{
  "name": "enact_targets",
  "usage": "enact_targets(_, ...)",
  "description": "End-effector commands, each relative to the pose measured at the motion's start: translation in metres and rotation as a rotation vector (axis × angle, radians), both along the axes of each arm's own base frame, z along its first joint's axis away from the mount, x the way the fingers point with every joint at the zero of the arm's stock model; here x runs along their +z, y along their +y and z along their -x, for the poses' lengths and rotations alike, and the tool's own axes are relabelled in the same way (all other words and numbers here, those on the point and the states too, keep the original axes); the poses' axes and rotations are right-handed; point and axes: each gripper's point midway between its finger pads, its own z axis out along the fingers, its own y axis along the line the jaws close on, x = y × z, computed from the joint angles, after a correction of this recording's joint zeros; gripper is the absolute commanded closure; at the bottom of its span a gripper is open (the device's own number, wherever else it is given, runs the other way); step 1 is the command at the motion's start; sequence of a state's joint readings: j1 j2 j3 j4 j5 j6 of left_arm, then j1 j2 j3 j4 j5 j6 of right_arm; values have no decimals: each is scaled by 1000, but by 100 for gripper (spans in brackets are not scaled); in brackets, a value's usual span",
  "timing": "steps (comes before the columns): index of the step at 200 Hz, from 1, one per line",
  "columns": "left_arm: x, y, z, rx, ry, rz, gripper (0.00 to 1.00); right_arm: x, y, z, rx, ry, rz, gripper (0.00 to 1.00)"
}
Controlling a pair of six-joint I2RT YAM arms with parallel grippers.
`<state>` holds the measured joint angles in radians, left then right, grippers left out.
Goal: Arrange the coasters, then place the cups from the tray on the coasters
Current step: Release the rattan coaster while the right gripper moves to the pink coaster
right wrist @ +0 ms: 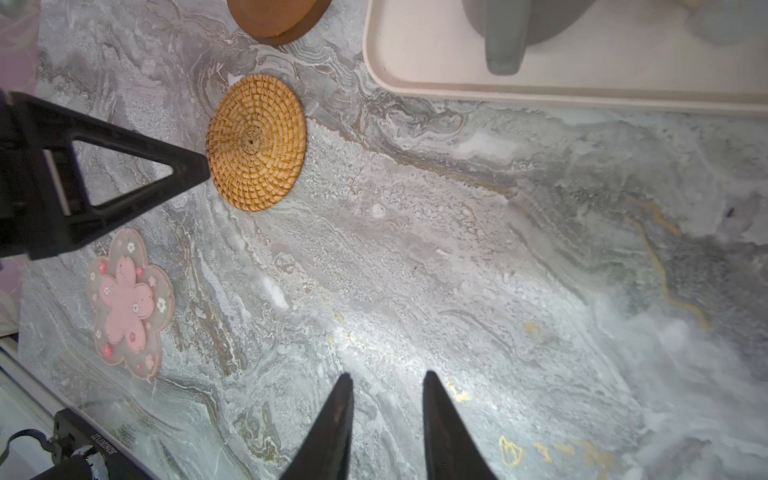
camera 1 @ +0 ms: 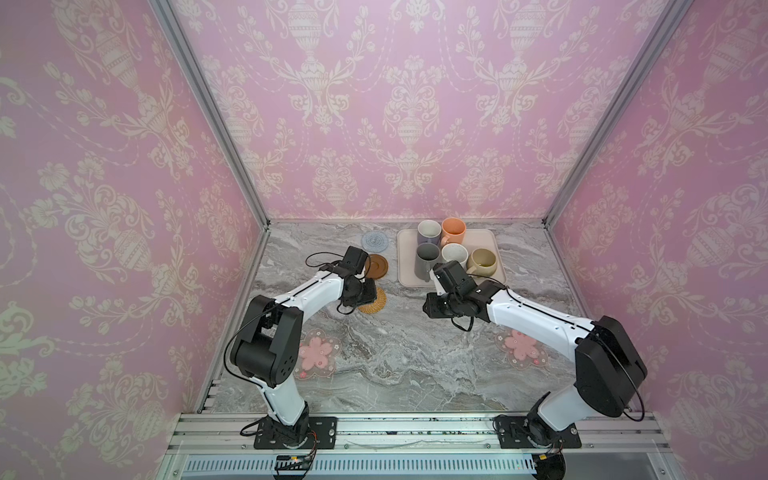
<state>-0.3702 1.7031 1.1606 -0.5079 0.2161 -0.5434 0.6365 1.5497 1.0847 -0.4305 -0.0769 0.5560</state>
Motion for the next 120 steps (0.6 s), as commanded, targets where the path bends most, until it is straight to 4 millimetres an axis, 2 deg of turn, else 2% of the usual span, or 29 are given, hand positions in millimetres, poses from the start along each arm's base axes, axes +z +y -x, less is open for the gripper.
enact_targets(1, 27, -9, 12, -53, -29, 21, 71, 20, -23, -2, -35, -59, 31, 64)
enact_targets(28, 28, -24, 28, -102, -31, 11, 70, 22, -61, 0, -121, -69, 50, 57)
enact_targets(44, 25, -34, 35, -124, -27, 4, 70, 22, -89, 2, -193, -75, 75, 52)
enact_targets(64, 22, -50, 40, -132, -22, 46, 70, 17, -130, 8, -306, -68, 112, 47)
enact_targets(79, 20, -63, 44, -150, -19, 74, 70, 13, -163, 14, -421, -50, 121, 40)
enact_targets(120, 12, -98, 52, -217, 2, 110, 70, 2, -251, 43, -767, -38, 66, 28)
